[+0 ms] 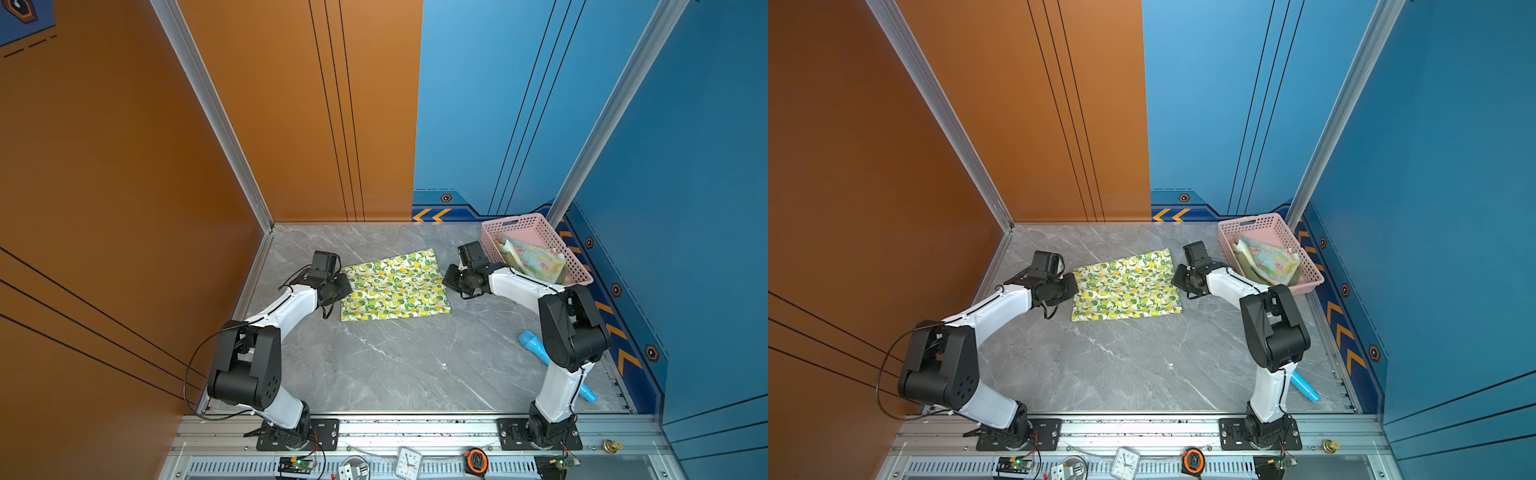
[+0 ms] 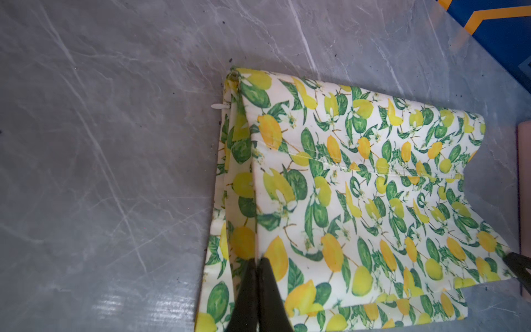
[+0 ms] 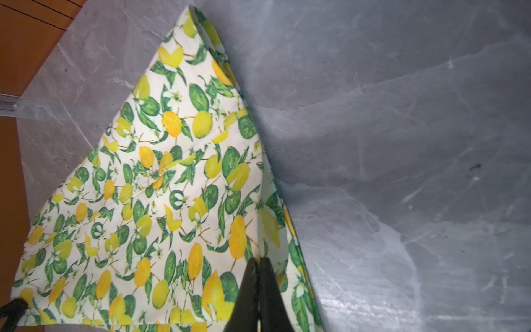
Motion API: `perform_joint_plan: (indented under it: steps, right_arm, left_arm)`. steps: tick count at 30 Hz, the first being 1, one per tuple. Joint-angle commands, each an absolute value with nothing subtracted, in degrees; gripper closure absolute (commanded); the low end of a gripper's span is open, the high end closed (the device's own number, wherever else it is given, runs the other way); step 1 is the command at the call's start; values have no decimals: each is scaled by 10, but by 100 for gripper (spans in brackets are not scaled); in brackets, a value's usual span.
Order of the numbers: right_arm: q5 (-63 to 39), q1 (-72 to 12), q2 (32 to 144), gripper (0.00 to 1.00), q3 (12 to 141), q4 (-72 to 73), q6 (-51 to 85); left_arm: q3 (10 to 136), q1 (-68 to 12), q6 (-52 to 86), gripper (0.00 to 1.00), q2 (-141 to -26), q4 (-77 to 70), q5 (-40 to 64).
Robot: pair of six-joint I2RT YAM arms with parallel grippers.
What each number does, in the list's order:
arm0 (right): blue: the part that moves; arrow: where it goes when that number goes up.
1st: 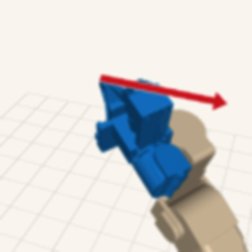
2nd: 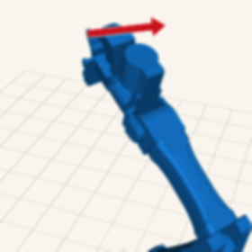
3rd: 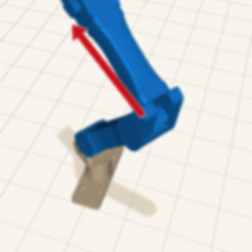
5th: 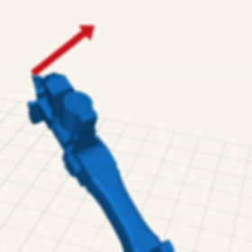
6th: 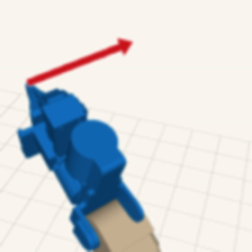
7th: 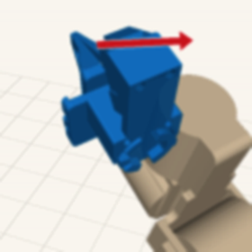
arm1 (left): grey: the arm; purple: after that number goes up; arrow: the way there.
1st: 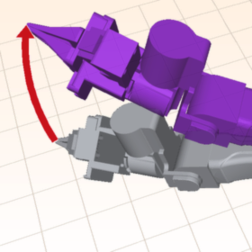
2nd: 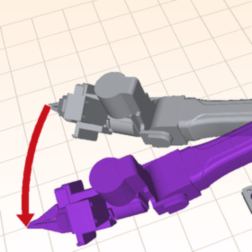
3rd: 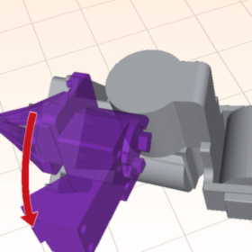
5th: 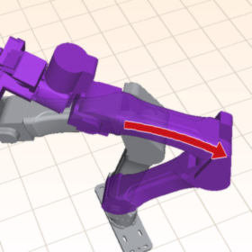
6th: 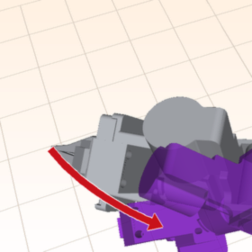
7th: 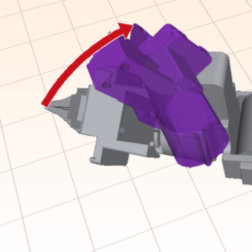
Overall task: Fold and stack skirts
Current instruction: Smooth out the skirt at the center of the table.
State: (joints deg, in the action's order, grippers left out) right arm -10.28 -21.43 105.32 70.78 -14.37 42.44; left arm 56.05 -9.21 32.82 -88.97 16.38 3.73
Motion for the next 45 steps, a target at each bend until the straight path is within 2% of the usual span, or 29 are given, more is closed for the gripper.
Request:
perform_joint_plan:
  steps: [1, 15, 24, 26, 28, 31, 33, 34, 39, 45]
  right_arm:
    - [-82, -226, 1020, 100, 720, -184, 425]
    - [-60, -252, 956, 100, 644, -207, 427]
    - [-46, -259, 1001, 100, 615, -188, 413]
    - [-47, -260, 1018, 97, 615, -188, 408]
    - [-49, -260, 1026, 83, 616, -188, 404]
    - [-42, -260, 1015, 58, 618, -193, 396]
    - [-38, -258, 1006, 47, 625, -198, 392]
    - [-36, -257, 1004, 45, 630, -203, 389]
    - [-27, -262, 998, 44, 667, -218, 377]
    - [-36, -283, 1040, 46, 743, -206, 352]
  left_arm:
    - [570, -85, 314, 100, -868, 193, 39]
    - [489, -86, 326, 100, -810, 181, 37]
    - [435, -107, 336, 100, -852, 139, 23]
    - [435, -109, 336, 97, -865, 138, 23]
    - [436, -112, 336, 85, -864, 138, 20]
    - [445, -114, 333, 57, -844, 153, 15]
    - [458, -114, 330, 41, -825, 172, 5]
    - [466, -115, 327, 37, -816, 182, -2]
    - [498, -119, 315, 31, -789, 207, -36]
    - [556, -145, 303, 30, -839, 203, -26]
